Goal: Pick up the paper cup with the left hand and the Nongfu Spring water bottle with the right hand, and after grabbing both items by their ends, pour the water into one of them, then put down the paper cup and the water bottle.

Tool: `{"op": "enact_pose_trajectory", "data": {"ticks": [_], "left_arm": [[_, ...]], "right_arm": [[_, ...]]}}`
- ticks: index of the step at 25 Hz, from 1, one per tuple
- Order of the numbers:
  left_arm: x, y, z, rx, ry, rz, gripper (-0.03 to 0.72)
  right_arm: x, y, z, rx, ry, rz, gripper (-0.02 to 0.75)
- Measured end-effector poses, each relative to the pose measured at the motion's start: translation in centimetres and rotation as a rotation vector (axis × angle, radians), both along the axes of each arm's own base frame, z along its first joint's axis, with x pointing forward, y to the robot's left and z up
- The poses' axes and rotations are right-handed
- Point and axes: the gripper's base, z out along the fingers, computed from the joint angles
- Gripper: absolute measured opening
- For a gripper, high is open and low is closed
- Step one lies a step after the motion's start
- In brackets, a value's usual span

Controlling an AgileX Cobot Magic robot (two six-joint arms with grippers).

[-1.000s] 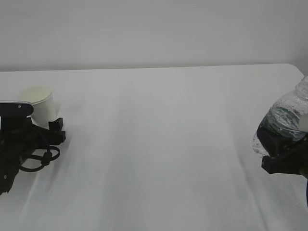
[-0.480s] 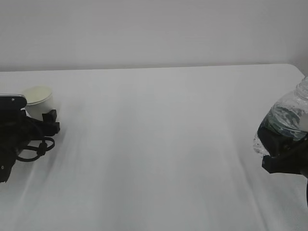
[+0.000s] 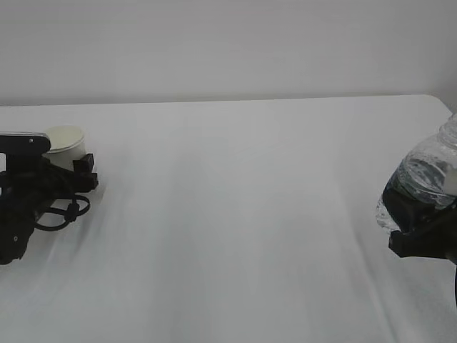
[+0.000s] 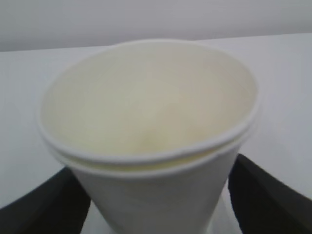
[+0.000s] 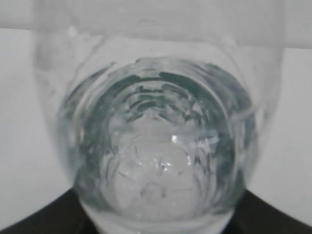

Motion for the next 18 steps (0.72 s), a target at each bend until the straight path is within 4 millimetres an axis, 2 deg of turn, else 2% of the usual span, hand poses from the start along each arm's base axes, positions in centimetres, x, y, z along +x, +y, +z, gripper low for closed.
{"op": "enact_pose_trajectory", "data": {"ticks": [10, 18], "left_arm": [[1.0, -0.2, -1.2, 0.000, 0.002, 0.000, 0.629], [1.9, -0.3, -0.7, -0.005, -0.032, 0.000, 0.617]], "right_arm": [[0.0, 0.0, 0.0, 0.000, 0.000, 0.000, 0.356], [0.0, 0.0, 0.0, 0.000, 0.000, 0.000, 0.356]]}}
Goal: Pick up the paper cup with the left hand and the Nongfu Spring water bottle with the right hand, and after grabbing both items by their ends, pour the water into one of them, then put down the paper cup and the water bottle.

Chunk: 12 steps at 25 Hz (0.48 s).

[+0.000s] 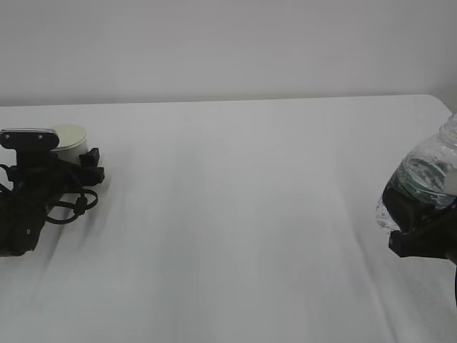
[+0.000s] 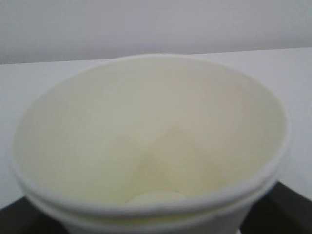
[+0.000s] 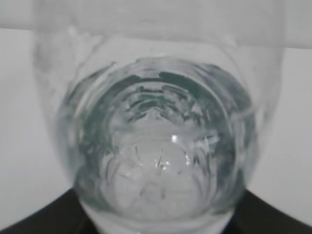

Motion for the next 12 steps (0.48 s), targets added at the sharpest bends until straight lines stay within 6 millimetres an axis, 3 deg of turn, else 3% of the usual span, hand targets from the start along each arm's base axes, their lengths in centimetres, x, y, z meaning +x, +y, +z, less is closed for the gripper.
{"op": "enact_pose_trajectory", "data": {"ticks": [6, 12], "left_arm": [[0.01, 0.00, 0.04, 0.000, -0.001, 0.000, 0.589], [0.01, -0.02, 0.06, 0.000, -0.003, -0.002, 0.477]], "right_arm": [[0.01, -0.05, 0.00, 0.001, 0.000, -0.007, 0.356], [0.02, -0.08, 0.00, 0.002, 0.000, -0.010, 0.356]]}}
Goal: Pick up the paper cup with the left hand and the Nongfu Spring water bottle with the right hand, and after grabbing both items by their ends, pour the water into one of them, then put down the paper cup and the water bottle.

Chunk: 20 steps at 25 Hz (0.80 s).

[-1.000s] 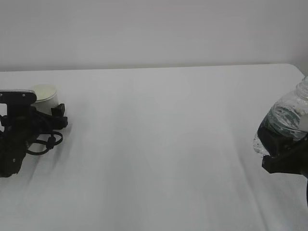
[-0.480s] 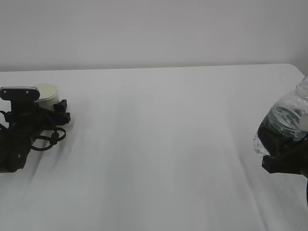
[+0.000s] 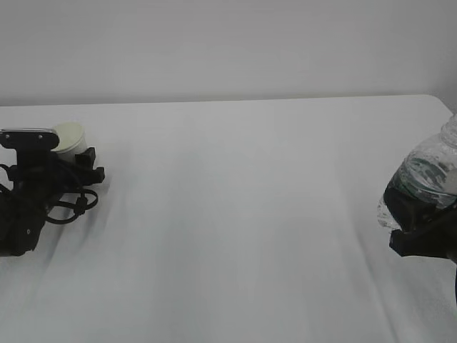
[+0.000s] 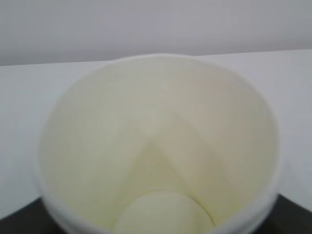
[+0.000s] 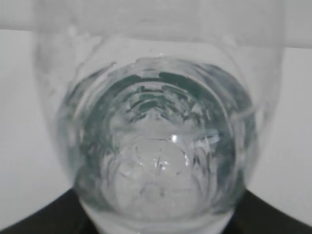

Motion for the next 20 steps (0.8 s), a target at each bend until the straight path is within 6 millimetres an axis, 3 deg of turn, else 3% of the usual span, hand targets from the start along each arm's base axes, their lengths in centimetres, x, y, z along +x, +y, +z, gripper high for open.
{"op": "enact_pose_trajectory", "data": {"ticks": [11, 20], "left_arm": [[-0.1, -1.0, 0.1, 0.026, -0.005, -0.113, 0.442], [-1.5, -2.9, 2.3, 0.084, -0.044, -0.364, 0.441]], "right_arm": [[0.0, -0.1, 0.0, 0.001, 0.000, -0.008, 0.356], [0.0, -0.1, 0.0, 0.002, 0.000, -0.012, 0.356]]}}
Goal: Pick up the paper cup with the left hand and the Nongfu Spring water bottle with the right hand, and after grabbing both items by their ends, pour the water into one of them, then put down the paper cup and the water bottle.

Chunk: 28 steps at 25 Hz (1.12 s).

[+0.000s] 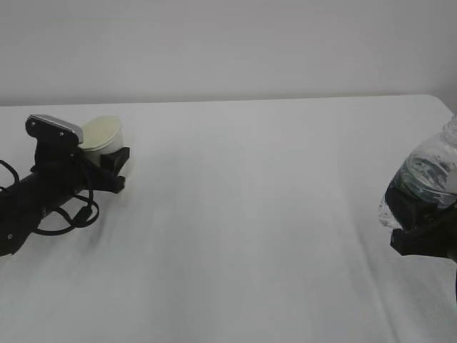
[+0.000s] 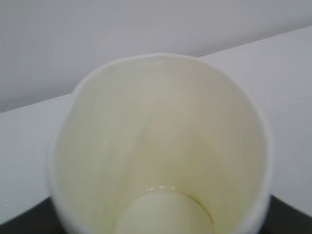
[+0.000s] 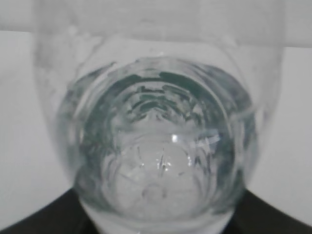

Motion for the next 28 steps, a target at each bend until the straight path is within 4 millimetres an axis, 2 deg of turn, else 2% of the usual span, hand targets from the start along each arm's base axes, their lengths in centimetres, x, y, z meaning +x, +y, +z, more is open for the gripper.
{"op": "enact_pose_trajectory", "data": {"ticks": [6, 16, 28], "left_arm": [[-0.8, -1.7, 0.9, -0.070, 0.026, -0.202, 0.440], [-3.3, -4.4, 0.5, -0.205, 0.228, -0.542, 0.439], [-6.1, -9.6, 1.1, -0.187, 0.266, -0.766, 0.428]], "right_arm": [[0.0, 0.0, 0.0, 0.000, 0.000, 0.000, 0.356], [0.0, 0.0, 0.0, 0.043, 0.008, -0.013, 0.356], [0.0, 0.0, 0.0, 0.049, 0.009, -0.015, 0.356]]}}
